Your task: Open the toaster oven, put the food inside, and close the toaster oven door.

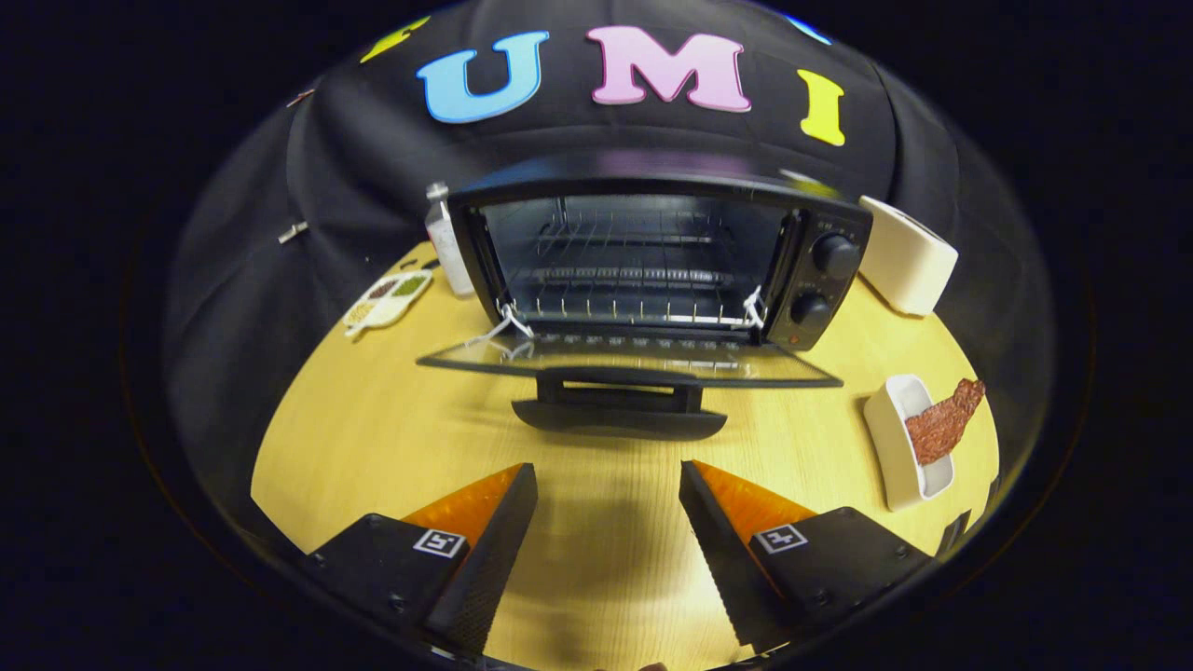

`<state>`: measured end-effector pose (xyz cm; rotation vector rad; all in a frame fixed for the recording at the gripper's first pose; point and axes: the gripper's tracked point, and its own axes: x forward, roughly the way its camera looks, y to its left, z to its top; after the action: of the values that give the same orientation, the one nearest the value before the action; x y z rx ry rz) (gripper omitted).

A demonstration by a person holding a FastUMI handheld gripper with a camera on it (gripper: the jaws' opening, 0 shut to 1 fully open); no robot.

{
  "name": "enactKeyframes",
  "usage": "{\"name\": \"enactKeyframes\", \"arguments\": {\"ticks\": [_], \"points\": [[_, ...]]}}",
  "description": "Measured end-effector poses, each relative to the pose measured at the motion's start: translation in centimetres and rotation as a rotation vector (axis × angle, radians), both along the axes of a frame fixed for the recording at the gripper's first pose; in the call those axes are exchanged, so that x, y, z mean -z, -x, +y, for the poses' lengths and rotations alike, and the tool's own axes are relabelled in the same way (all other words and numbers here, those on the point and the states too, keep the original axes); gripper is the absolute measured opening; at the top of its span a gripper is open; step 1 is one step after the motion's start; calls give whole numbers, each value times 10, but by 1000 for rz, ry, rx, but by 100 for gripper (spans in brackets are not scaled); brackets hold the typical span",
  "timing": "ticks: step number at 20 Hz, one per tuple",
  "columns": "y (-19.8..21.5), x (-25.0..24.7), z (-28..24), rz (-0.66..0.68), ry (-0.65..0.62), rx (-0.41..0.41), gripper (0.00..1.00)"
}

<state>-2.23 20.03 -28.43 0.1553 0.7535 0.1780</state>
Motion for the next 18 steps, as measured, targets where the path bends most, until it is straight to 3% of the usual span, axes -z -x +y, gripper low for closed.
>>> {"name": "enactKeyframes", "arguments": {"ticks": [2, 3, 6, 7, 10, 18], "points": [[-29, -35, -4, -135, 2, 24, 96], [-37, -36, -5, -135, 22, 24, 95], [-35, -10, -2, -35, 70, 9, 97], [-31, -7, 1, -27, 75, 4, 93], [-14, 13, 5, 48, 63, 1, 100], [-5, 18, 3, 92, 26, -61, 98]]}}
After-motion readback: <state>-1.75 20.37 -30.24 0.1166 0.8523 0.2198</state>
